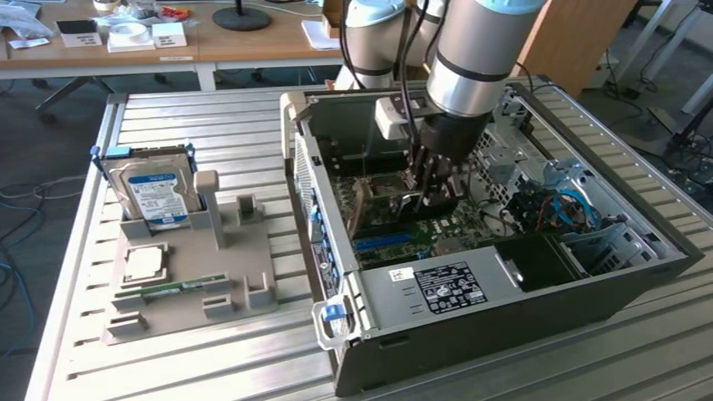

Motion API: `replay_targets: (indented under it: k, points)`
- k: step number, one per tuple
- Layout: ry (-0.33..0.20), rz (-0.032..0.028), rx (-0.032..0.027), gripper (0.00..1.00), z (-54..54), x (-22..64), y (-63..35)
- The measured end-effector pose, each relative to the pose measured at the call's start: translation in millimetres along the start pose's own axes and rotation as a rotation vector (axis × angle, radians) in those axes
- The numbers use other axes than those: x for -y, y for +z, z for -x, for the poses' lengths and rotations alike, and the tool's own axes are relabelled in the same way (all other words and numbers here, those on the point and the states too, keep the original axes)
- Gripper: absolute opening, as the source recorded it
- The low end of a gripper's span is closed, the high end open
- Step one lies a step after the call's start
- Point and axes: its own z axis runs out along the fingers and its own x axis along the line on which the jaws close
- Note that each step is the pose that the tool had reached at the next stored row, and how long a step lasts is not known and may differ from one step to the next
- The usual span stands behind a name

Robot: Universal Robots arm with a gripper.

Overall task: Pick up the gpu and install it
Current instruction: 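Insert the gpu into the slot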

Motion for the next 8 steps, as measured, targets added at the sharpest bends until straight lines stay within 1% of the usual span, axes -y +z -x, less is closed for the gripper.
replay_targets:
  k: [4,8]
  points:
    - [0.000,0.0000,0.0000,0.26,-0.3,-1.3,3.8]
    - [0.000,0.0000,-0.0001,0.26,-0.5,-5.8,5.6]
